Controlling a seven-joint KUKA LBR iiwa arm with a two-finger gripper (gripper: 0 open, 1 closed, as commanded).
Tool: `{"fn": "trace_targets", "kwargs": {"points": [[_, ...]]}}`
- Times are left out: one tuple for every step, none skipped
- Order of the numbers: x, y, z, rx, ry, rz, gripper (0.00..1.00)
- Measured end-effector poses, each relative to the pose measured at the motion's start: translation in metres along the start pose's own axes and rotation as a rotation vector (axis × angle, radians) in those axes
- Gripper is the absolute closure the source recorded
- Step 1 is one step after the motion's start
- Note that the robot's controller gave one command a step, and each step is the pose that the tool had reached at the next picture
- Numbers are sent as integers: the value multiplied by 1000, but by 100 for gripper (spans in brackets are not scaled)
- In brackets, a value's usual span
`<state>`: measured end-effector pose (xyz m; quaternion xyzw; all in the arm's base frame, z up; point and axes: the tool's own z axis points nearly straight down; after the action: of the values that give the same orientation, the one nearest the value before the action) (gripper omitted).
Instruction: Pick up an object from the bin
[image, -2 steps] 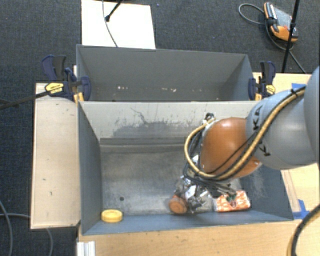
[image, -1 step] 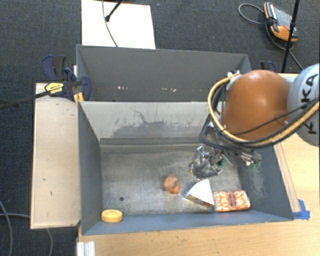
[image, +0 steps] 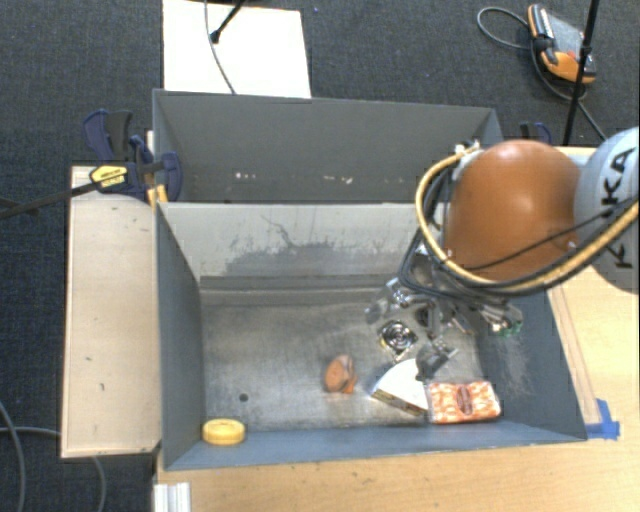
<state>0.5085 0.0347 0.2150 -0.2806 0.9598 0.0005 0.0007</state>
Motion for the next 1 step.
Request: {"fn": "trace_targets", "kwargs": {"points": [[0, 0, 0, 0, 0, 1, 0]]}}
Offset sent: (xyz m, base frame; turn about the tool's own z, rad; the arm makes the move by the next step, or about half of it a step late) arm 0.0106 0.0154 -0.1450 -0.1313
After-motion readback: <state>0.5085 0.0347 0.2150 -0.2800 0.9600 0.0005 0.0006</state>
